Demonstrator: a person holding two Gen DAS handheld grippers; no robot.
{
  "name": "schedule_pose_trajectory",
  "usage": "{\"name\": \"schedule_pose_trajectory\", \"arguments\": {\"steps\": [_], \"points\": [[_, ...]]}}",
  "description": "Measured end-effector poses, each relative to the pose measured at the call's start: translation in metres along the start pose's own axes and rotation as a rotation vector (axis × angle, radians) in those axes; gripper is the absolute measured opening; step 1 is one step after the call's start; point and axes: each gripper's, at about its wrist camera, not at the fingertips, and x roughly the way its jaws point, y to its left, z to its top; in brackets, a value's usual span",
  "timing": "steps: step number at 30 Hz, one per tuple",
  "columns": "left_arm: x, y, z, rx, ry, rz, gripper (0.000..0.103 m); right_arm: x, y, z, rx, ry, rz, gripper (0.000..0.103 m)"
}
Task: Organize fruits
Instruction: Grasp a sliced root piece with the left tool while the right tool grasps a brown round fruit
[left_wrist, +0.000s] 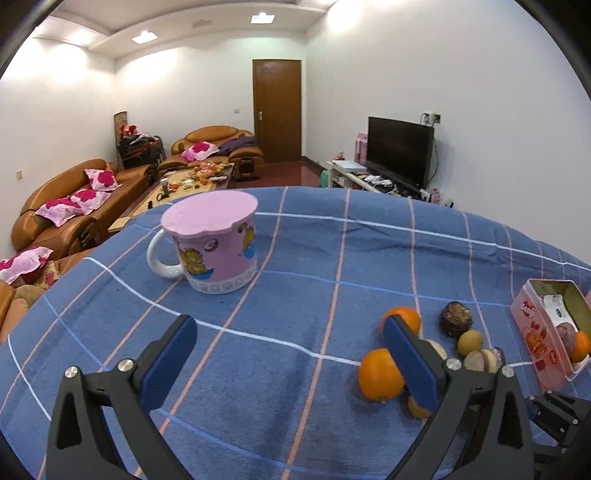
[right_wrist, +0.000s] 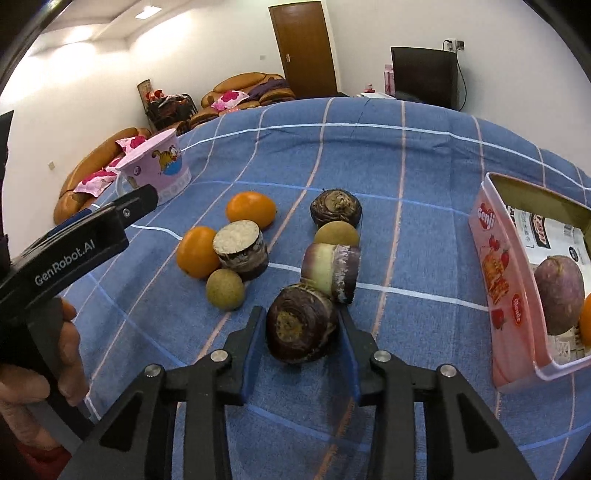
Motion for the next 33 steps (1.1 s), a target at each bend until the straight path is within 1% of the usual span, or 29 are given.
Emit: {"name": "schedule_pose_trajectory", "arguments": {"steps": [2,4,7,8,10,12,14,16,18,20,21,23,25,27,28,30,33], "points": [[-0.003,-0.003,-0.001,0.013,-0.02,-0.023,0.102,-0.01,-0.005,-0.004,0.015,-0.023,0.017,0.038],[-0.007,-0.008,-0.001,0.028,-0.035,-0.054,0.101,-0.024,-0.009,-0.009,0.014,-0.067,0.005,0.038],[-0.014,-0.018,-0.003,0.051,-0.054,-0.157,0.097,-0.043,-0.02,-0.014,0.01,-0.129,-0.042,0.038],[-0.016,-0.023,-0.003,0.063,-0.055,-0.199,0.095,-0.053,-0.027,-0.016,0.015,-0.162,-0.07,0.038],[-0.019,-0.035,-0.006,0.092,-0.049,-0.256,0.094,-0.064,-0.037,-0.017,0.026,-0.206,-0.108,0.038],[-0.02,-0.052,-0.009,0.128,-0.022,-0.305,0.088,-0.078,-0.05,-0.015,0.044,-0.254,-0.144,0.038],[-0.02,-0.071,-0.013,0.163,0.008,-0.346,0.087,-0.087,-0.063,-0.014,0.052,-0.287,-0.177,0.038],[-0.02,-0.09,-0.016,0.201,0.029,-0.346,0.086,-0.091,-0.068,-0.013,0.056,-0.301,-0.199,0.038],[-0.018,-0.109,-0.02,0.254,0.052,-0.333,0.079,-0.095,-0.077,-0.013,0.069,-0.309,-0.21,0.038],[-0.013,-0.126,-0.023,0.289,0.084,-0.305,0.077,-0.099,-0.084,-0.012,0.084,-0.317,-0.209,0.039],[-0.009,-0.132,-0.023,0.292,0.109,-0.296,0.075,-0.099,-0.083,-0.012,0.087,-0.32,-0.208,0.039],[0.0,-0.135,-0.021,0.274,0.145,-0.299,0.071,-0.1,-0.086,-0.011,0.09,-0.326,-0.203,0.039],[0.009,-0.14,-0.022,0.255,0.19,-0.286,0.066,-0.099,-0.087,-0.009,0.091,-0.329,-0.196,0.039],[0.017,-0.145,-0.025,0.252,0.23,-0.279,0.05,-0.097,-0.086,-0.008,0.091,-0.328,-0.19,0.039],[0.021,-0.146,-0.027,0.245,0.25,-0.276,0.047,-0.096,-0.086,-0.008,0.09,-0.327,-0.189,0.039],[0.026,-0.148,-0.029,0.229,0.283,-0.277,0.036,-0.094,-0.086,-0.007,0.093,-0.326,-0.186,0.039],[0.028,-0.142,-0.029,0.197,0.29,-0.289,0.035,-0.096,-0.087,-0.009,0.1,-0.328,-0.175,0.039]]}}
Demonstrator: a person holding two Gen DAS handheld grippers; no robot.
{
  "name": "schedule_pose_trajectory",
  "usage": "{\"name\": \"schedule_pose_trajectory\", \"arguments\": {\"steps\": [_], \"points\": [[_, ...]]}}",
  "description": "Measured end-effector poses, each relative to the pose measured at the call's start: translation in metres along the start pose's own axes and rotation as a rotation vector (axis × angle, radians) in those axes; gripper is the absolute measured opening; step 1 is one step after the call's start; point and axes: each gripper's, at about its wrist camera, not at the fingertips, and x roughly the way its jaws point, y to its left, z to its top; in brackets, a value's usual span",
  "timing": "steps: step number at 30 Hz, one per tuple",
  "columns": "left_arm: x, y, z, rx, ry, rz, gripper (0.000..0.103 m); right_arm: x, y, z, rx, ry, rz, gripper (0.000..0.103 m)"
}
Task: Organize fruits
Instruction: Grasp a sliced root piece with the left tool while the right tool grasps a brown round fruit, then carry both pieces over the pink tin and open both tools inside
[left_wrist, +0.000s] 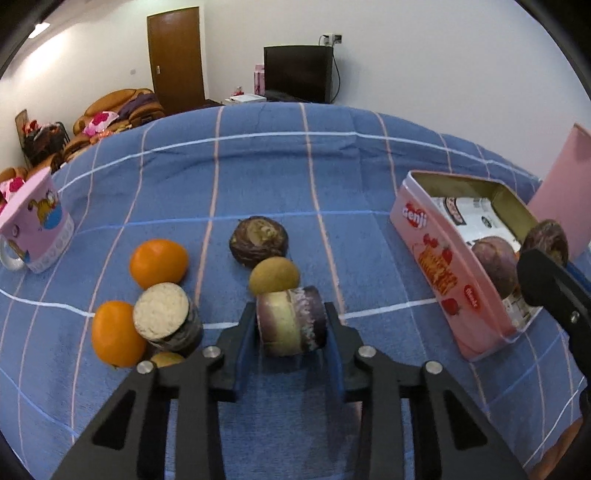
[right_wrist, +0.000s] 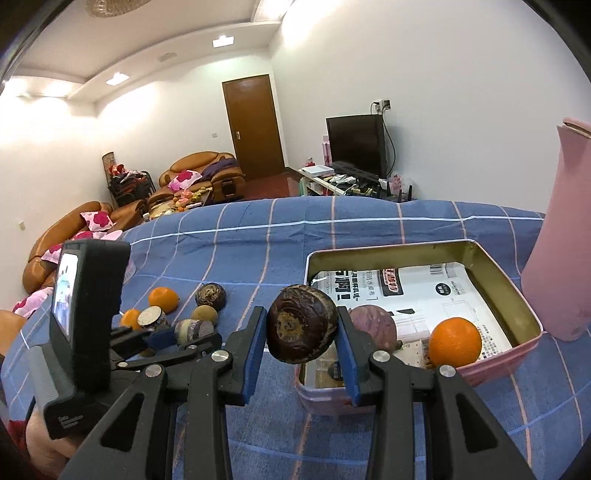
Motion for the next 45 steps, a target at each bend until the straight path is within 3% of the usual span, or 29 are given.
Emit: {"name": "schedule_pose_trajectory", "arguments": {"steps": [3,5,12,20,24,29,45], "points": [[-0.004,0.009,-0.002,-0.041,-0.017,-0.034,0.034,-0.002,0.0,0.0,0.003,-0.003,0.007,0.039],[-0.017,0.015,-0.006,-0.066,-0.078,-0.056,0.033,-0.003,0.0,0.0,0.002,-0.006,0.013,0.039],[-0.048,0.009,-0.013,-0.049,-0.234,0.005,0.032,-0.006,0.002,0.0,-0.008,-0.014,0.051,0.039],[-0.07,0.008,-0.02,-0.06,-0.353,-0.053,0.032,-0.024,-0.003,0.004,-0.067,-0.111,0.008,0.039],[-0.07,-0.001,-0.019,-0.057,-0.363,-0.039,0.032,-0.027,-0.012,0.006,-0.104,-0.131,-0.006,0.039],[-0.065,-0.016,-0.016,-0.072,-0.363,-0.041,0.032,-0.025,-0.036,0.011,-0.05,-0.115,0.008,0.039],[-0.048,-0.096,0.007,0.023,-0.355,-0.1,0.032,-0.015,-0.104,0.023,-0.004,-0.107,-0.127,0.039]]}}
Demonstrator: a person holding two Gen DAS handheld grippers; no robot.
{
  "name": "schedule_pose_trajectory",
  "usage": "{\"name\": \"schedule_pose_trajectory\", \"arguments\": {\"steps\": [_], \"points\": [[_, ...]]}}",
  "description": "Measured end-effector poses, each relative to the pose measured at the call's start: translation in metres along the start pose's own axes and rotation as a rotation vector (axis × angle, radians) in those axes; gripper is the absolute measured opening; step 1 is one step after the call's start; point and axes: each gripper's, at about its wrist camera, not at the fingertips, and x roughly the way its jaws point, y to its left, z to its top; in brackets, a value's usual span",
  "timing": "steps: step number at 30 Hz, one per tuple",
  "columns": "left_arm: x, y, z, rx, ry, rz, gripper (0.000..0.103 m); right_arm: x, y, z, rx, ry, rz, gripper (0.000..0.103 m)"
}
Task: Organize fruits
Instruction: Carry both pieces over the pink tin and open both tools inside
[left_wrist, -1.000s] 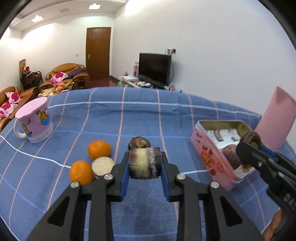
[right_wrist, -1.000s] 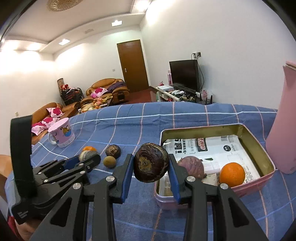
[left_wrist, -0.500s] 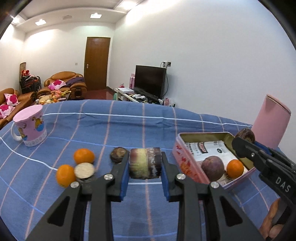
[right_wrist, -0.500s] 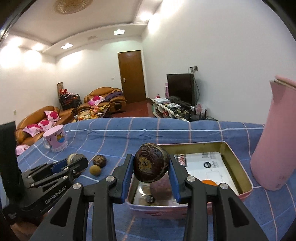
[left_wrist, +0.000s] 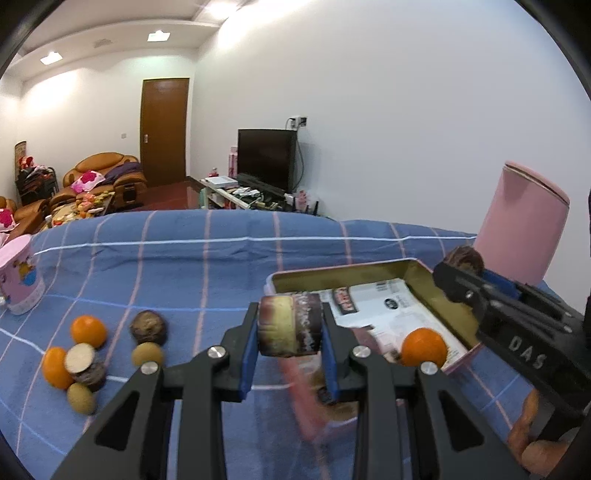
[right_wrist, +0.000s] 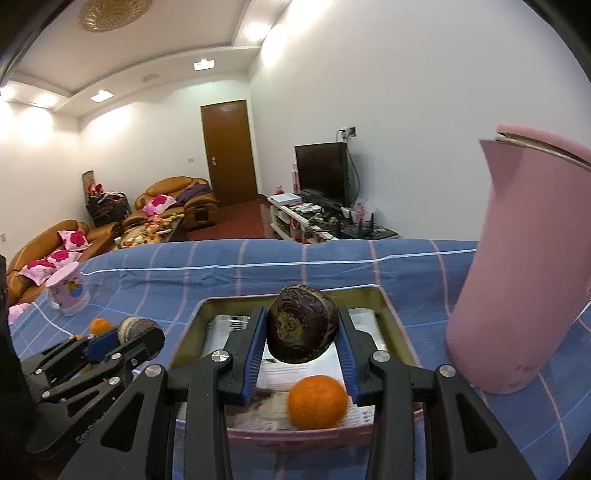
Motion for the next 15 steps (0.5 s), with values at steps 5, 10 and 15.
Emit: {"name": "schedule_pose_trajectory", "arguments": {"steps": [5,10,15], "points": [[0.012,-0.02,0.007,0.016,0.0,-0.017,0.032,0.008,-0.017,0.003,0.006,0.009,-0.035,0.039],[0.024,-0.035,0.01,0.031,0.021,-0.016,0.032,0.016,-0.03,0.006,0.011,0.019,-0.069,0.039],[0.04,-0.044,0.016,0.04,0.052,0.001,0.032,0.026,-0.036,0.007,0.003,0.039,-0.083,0.039]]}}
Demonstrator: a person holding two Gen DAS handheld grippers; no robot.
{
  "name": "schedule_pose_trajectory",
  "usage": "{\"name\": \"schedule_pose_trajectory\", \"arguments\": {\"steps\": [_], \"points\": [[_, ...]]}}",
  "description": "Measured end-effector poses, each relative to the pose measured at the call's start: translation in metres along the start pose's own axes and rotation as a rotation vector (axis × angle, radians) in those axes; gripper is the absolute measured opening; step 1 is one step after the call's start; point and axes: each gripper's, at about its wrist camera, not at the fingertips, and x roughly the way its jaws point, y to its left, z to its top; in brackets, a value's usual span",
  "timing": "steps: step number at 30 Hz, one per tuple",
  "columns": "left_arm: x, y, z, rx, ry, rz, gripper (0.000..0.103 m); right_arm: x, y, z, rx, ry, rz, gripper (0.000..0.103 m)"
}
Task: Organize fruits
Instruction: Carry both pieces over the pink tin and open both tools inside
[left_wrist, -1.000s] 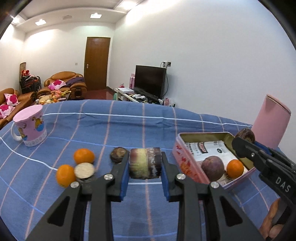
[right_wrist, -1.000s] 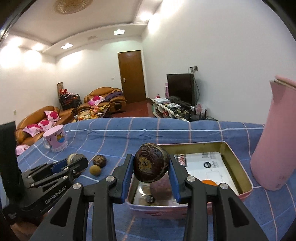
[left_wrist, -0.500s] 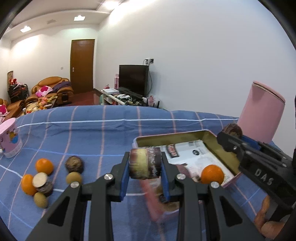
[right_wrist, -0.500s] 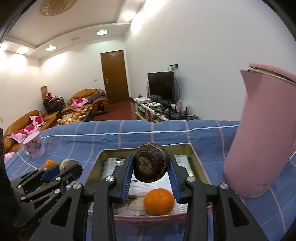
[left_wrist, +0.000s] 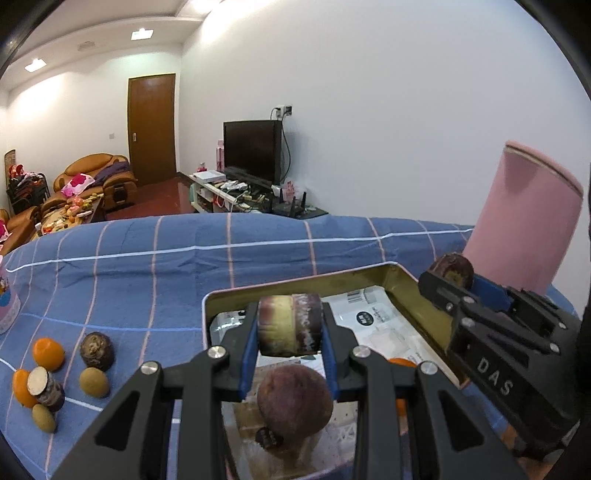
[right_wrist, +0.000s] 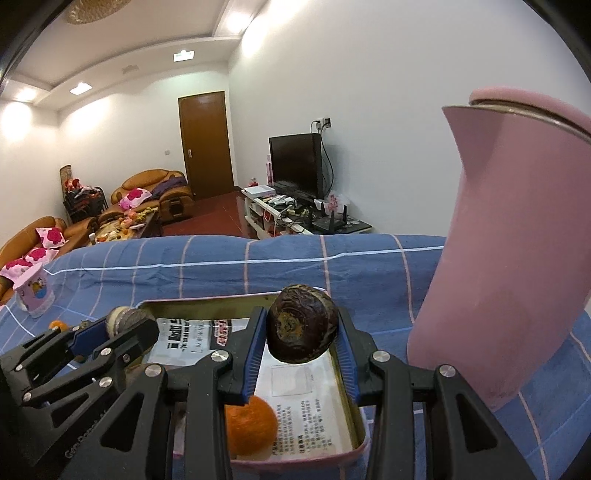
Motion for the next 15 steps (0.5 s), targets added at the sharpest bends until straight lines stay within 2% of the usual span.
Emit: {"name": "schedule_pose_trajectory", "arguments": {"steps": [15], "points": [[0.032,-0.013,0.004,0.022,0.092,0.022,0.032,0.027,0.004,-0.001,-0.029,0.092,0.029,0.039]]}}
